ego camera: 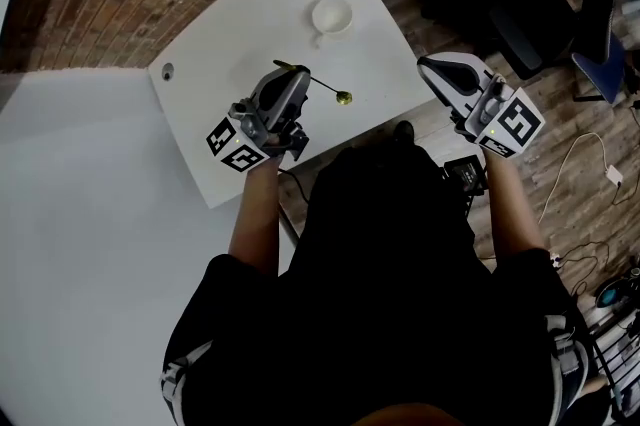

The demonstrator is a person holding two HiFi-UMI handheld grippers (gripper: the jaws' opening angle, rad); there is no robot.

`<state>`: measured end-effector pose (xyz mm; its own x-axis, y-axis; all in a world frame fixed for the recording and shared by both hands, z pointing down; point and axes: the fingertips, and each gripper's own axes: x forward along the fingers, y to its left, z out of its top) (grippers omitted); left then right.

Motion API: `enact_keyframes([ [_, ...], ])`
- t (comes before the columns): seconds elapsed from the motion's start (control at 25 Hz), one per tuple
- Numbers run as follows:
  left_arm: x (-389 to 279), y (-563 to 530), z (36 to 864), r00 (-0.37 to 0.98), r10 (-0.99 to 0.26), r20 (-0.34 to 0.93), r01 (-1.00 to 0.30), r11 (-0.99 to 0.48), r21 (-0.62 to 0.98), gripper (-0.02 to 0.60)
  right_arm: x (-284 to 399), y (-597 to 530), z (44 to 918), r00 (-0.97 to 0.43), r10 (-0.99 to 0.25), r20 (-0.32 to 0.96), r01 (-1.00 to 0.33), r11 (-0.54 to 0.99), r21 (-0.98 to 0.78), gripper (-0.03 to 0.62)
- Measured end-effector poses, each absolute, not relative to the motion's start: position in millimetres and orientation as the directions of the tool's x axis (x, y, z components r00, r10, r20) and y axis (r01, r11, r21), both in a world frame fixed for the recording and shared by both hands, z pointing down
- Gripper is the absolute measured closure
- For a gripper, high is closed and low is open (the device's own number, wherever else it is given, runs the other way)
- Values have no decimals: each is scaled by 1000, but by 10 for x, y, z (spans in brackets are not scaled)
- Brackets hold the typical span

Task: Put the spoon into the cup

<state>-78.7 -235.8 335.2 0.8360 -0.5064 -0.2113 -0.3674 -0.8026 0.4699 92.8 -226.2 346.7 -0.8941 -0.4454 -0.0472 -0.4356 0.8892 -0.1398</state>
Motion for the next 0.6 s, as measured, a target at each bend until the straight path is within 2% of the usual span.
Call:
enact_keyframes([
  [0.28, -965, -2946, 3479, 841, -523, -140, -431, -804, 410, 566, 830, -2642, 3636, -876, -483, -23, -473, 866, -161, 588],
  [0.6, -1177, -3637, 3678, 856, -501, -128, -424, -821, 384, 566, 554, -2960, 3809, -844, -536, 7, -529, 831, -173, 588],
])
